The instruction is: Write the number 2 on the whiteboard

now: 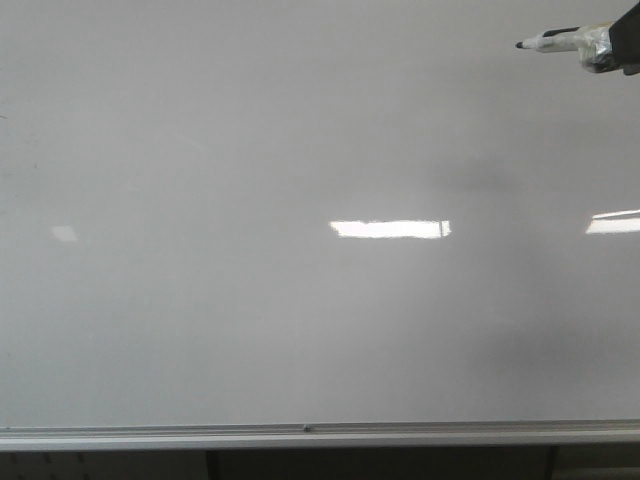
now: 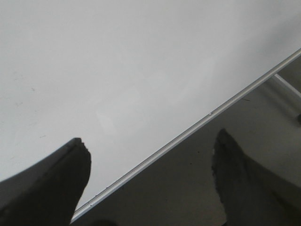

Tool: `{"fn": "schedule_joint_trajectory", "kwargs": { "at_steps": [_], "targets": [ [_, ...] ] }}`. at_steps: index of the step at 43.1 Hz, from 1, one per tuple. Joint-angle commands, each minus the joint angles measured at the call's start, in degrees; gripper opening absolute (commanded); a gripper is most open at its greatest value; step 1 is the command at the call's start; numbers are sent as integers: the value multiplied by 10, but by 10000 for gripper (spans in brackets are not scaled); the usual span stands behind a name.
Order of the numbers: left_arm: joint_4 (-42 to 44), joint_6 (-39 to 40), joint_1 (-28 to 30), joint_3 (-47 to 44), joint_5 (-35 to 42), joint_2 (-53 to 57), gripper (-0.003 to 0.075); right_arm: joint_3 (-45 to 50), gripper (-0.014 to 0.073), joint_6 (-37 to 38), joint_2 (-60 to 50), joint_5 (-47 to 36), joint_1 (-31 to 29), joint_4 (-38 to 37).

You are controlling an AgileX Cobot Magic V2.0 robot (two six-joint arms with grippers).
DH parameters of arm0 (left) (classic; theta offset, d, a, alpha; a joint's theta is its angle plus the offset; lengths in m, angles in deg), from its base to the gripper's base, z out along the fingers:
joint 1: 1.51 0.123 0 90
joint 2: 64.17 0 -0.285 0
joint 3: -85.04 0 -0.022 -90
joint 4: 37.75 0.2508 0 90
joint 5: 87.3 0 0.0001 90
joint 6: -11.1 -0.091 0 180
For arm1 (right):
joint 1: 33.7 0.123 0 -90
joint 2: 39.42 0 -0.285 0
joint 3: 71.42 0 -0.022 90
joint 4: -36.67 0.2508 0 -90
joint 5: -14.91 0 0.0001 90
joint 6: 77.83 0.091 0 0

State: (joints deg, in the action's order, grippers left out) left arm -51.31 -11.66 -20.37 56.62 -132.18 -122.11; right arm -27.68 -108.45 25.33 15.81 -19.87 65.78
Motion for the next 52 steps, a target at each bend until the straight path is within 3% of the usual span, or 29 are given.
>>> {"fn": "schedule_joint_trajectory", "kwargs": {
  "at_steps": [1, 39, 52],
  "targets": [
    [-13, 5, 4, 14, 38, 3, 525, -17, -76, -7, 9, -69, 1, 5],
    [-13, 5, 4, 14, 38, 3, 525, -123, -76, -7, 146, -109, 0, 5],
    [-13, 5, 4, 14, 38, 3, 525, -138, -80, -17, 173, -78, -58, 5]
  ]
}}
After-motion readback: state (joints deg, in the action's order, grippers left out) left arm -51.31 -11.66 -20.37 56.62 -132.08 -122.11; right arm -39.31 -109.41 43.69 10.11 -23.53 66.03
